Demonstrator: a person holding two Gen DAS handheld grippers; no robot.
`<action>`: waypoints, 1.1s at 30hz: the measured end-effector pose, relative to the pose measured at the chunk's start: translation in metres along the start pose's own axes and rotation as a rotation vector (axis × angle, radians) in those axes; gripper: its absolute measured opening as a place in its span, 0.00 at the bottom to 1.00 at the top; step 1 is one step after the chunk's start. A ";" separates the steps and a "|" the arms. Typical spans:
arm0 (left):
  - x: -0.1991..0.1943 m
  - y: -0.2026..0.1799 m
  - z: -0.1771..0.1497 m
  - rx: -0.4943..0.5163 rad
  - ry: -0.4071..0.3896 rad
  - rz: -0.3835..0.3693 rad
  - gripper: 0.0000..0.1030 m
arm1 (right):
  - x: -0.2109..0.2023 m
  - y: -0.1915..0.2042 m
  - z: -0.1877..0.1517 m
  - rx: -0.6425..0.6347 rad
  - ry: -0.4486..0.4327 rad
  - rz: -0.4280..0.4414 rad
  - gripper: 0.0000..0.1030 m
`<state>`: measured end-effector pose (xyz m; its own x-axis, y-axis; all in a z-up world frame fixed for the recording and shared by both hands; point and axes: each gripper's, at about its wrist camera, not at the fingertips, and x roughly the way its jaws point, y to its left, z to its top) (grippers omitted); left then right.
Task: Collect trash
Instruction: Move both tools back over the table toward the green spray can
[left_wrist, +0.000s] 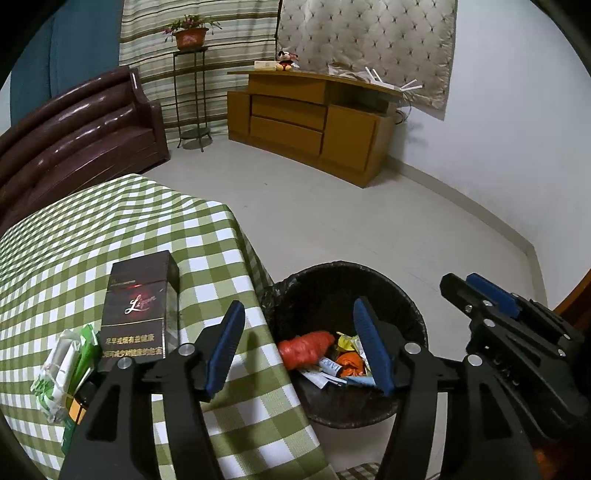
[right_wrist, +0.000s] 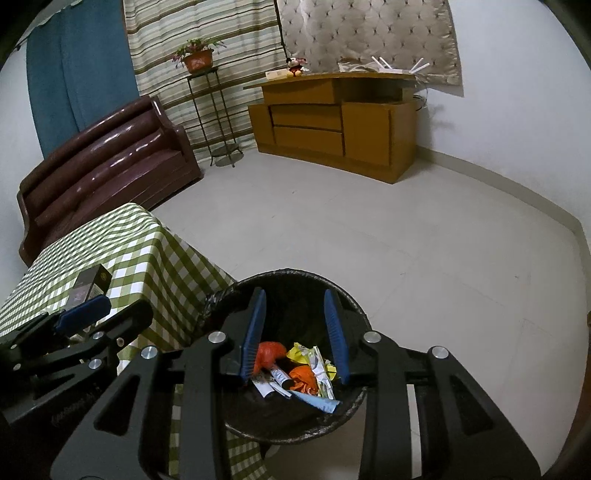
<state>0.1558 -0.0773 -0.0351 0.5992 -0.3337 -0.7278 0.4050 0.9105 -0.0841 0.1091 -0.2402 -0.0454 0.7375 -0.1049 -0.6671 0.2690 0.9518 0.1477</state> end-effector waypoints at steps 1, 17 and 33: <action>-0.001 0.001 -0.001 -0.002 0.000 0.000 0.59 | -0.001 0.000 0.001 0.000 -0.001 -0.001 0.32; -0.064 0.065 -0.026 -0.068 -0.033 0.083 0.63 | -0.024 0.058 -0.011 -0.067 0.021 0.081 0.38; -0.126 0.173 -0.080 -0.207 -0.040 0.259 0.64 | -0.043 0.176 -0.045 -0.224 0.096 0.232 0.38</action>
<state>0.0952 0.1416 -0.0123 0.6922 -0.0907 -0.7160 0.0893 0.9952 -0.0398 0.0967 -0.0556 -0.0240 0.6983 0.1398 -0.7020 -0.0505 0.9879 0.1465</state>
